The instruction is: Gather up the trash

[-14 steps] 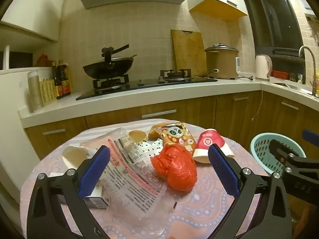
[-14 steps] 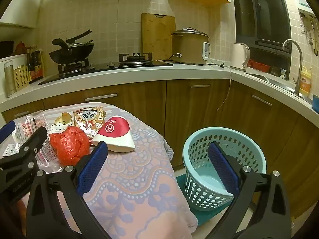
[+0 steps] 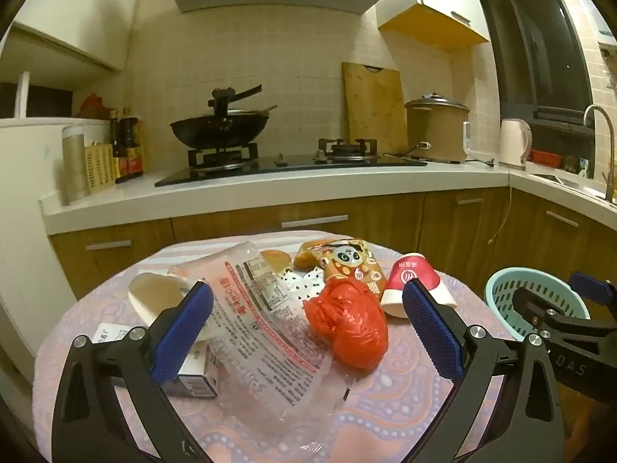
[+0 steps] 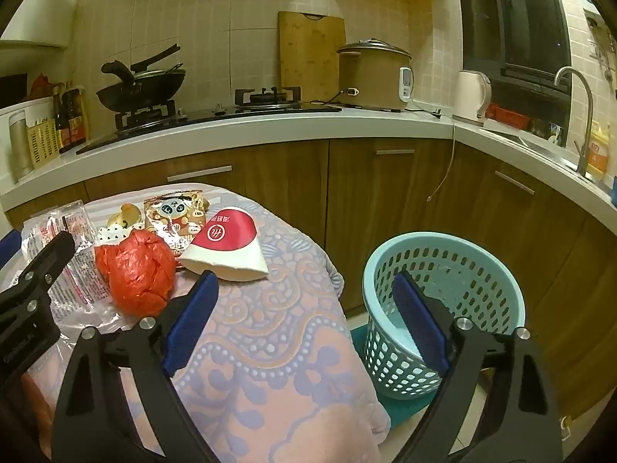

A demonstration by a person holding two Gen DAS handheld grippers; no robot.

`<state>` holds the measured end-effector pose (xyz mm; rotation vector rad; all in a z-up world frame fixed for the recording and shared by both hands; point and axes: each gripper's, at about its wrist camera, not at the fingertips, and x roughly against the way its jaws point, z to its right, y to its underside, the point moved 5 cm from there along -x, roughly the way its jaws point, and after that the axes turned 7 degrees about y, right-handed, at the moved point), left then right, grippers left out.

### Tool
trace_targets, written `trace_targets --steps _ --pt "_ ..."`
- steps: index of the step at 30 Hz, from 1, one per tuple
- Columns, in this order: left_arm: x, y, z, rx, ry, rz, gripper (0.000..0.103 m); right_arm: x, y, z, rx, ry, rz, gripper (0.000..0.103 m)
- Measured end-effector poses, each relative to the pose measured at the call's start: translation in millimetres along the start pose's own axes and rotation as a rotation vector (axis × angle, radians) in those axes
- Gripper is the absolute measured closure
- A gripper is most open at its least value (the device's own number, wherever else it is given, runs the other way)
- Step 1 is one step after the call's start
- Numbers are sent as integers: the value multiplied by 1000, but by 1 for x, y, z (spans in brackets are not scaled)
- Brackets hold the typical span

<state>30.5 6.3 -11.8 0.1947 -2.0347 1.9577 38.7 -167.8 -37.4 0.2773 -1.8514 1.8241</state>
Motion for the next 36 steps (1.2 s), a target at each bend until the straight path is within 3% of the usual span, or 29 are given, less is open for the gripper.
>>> trace_targets --steps 36 --pt "2 2 -11 27 5 10 7 5 -3 -1 2 -28 -13 31"
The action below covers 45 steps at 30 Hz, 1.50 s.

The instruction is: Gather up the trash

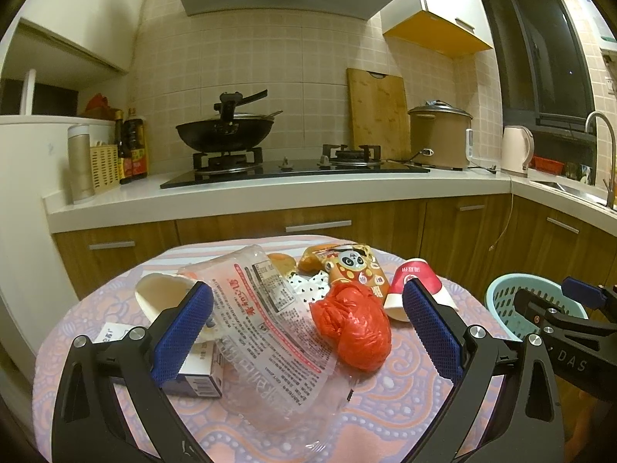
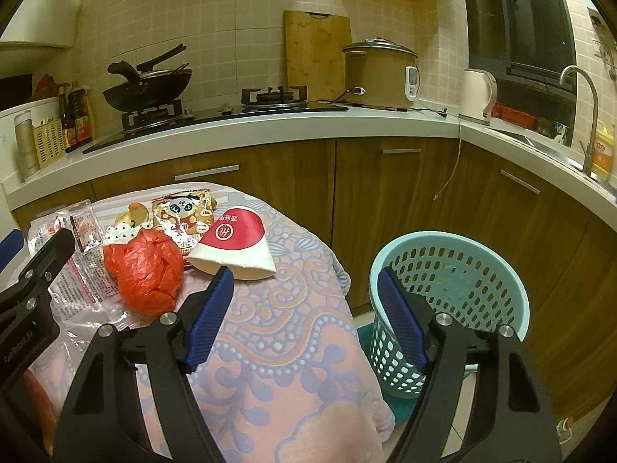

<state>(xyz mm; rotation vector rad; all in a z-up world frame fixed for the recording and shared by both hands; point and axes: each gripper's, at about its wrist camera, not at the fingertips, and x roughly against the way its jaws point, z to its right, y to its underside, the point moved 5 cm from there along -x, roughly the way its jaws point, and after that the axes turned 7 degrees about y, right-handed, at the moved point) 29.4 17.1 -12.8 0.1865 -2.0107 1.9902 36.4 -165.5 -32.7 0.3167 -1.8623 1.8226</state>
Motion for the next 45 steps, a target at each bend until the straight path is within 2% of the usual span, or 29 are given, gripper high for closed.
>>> trace_targets --steps 11,16,19,24,29,33,36,39,42,45 --pt "1 -1 -3 3 -5 7 7 1 0 -1 -1 -2 -1 31" --pt "5 -5 -8 30 -9 8 7 3 -1 -4 5 -15 -1 37" --pt "20 -13 -23 46 -37 6 7 5 -5 -9 19 -27 7 46" --pt "47 -20 -78 121 -119 -24 7 6 -12 -31 70 -69 21 71" --pt "59 -2 -147 181 -247 -111 7 -2 -12 -61 104 -134 19 77" --pt "50 19 -170 227 -233 -209 8 -14 -2 -82 120 -186 -22 79" --pt "34 32 -163 224 -184 -274 8 -25 10 -91 127 -209 -64 79" --pt "16 40 -143 183 -196 -323 8 -28 11 -92 128 -212 -77 79" --pt "-6 49 -121 146 -164 -380 8 -29 13 -92 136 -209 -82 79" --pt "-20 55 -114 108 -210 -411 8 -28 14 -93 145 -205 -77 79"
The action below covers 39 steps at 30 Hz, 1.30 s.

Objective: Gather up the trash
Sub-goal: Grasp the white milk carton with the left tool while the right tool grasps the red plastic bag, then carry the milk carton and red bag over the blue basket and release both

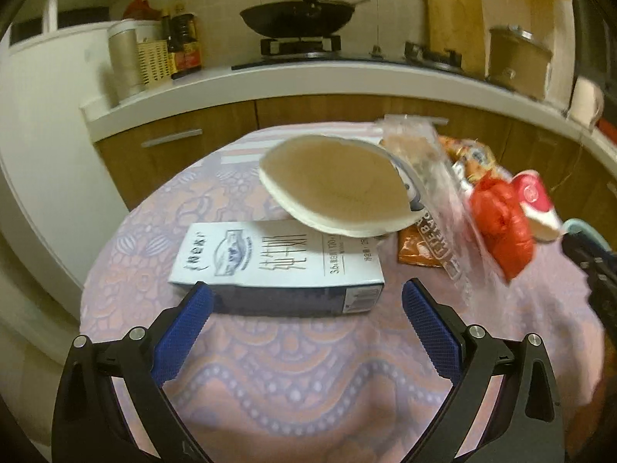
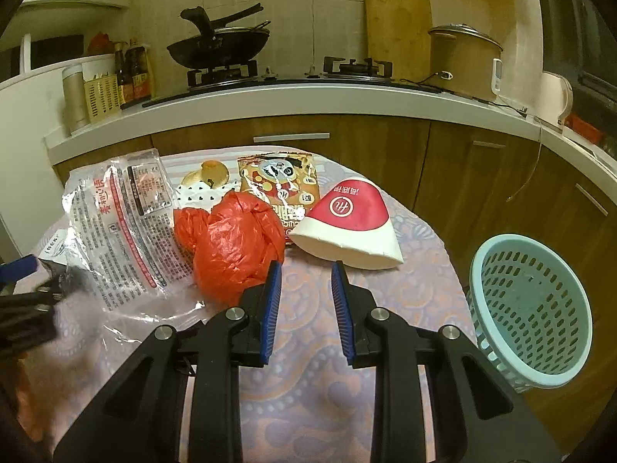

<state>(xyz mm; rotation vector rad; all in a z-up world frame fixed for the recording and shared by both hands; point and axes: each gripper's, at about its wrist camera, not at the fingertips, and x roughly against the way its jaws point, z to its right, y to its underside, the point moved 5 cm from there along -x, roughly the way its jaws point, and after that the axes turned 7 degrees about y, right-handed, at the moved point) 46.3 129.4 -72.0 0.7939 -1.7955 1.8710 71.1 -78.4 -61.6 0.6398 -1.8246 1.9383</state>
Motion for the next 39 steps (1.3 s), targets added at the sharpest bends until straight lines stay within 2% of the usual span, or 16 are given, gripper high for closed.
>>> trace_targets --steps 3,6,8,16,18,20,24,27,29,31,33,39 --pt "-14 1 -4 -2 -49 -43 10 1 0 -1 10 2 4 79" --pt "-7 6 -11 3 -46 -52 12 1 0 -3 12 -1 4 79" --pt "0 10 -22 7 -74 -54 12 1 0 -3 12 -2 5 79" --pt "34 27 -109 156 -189 -58 13 4 0 -5 25 0 16 79" --pt "38 28 -120 182 -187 -54 16 4 0 -7 30 -6 14 79" --pt "42 24 -116 199 -105 -40 15 5 -1 -8 39 -17 13 79" --pt "32 10 -91 205 -40 -49 11 9 -5 -19 68 -88 9 79" --pt "5 5 -83 221 -80 -91 13 17 -5 -36 127 -173 3 79" --pt "-9 5 -84 227 -115 -116 24 21 -5 -44 156 -211 4 79" --pt "-17 7 -85 247 -113 -136 43 21 -8 -45 172 -207 6 74" --pt "-18 10 -87 264 -114 -132 45 13 -12 -36 137 -201 -18 47" --pt "1 9 -95 285 -136 -51 49 -21 -14 -38 115 -224 -136 45"
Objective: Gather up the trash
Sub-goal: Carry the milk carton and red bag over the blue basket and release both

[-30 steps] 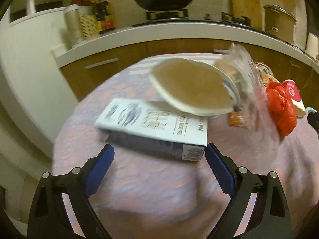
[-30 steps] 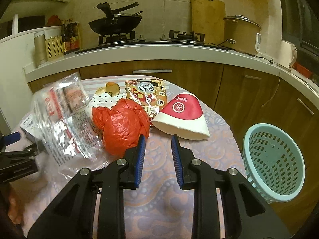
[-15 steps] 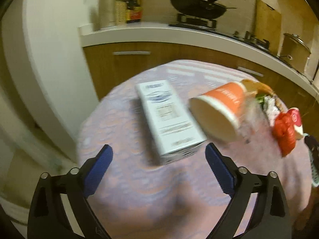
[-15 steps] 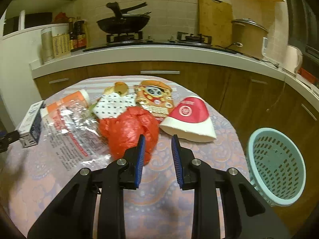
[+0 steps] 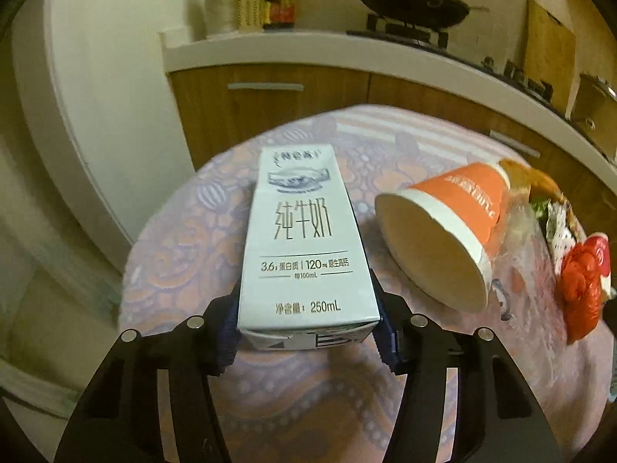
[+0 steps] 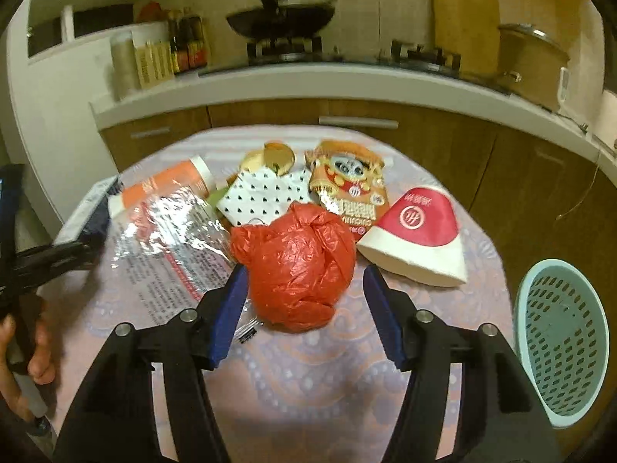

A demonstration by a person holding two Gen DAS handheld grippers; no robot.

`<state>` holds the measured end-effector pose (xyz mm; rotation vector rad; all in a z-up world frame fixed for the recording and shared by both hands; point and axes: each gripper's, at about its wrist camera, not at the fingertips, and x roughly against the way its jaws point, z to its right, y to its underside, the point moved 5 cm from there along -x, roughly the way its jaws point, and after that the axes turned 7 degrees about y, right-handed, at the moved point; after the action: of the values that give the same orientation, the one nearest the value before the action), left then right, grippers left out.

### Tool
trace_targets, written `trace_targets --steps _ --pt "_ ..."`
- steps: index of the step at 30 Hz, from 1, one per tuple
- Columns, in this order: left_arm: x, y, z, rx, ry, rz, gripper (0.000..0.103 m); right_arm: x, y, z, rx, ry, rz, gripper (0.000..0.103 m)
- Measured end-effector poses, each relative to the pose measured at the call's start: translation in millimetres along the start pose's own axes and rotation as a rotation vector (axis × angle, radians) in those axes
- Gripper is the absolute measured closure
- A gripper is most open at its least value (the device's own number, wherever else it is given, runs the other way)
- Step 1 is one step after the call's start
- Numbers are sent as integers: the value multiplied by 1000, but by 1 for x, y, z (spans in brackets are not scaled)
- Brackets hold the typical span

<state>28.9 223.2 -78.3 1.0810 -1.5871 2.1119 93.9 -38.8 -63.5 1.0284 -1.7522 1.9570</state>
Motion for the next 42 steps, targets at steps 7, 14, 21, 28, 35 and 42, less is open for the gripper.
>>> trace_targets --steps 7,14,21,28,35,42 --pt "39 -17 12 -6 36 105 50 -34 -5 -3 -24 12 -91 45" --pt "78 -34 73 -101 158 180 50 -7 -4 5 -46 -47 -50 66" --pt "109 -46 144 -210 280 232 50 52 -18 36 -90 -72 73 67" --pt "117 -38 255 -375 520 192 50 89 -17 133 -206 126 148 67" --pt "96 1 366 -529 745 61 50 92 26 237 -370 322 98 67" --pt "48 50 447 -633 864 -130 49 74 75 300 -477 415 10 67"
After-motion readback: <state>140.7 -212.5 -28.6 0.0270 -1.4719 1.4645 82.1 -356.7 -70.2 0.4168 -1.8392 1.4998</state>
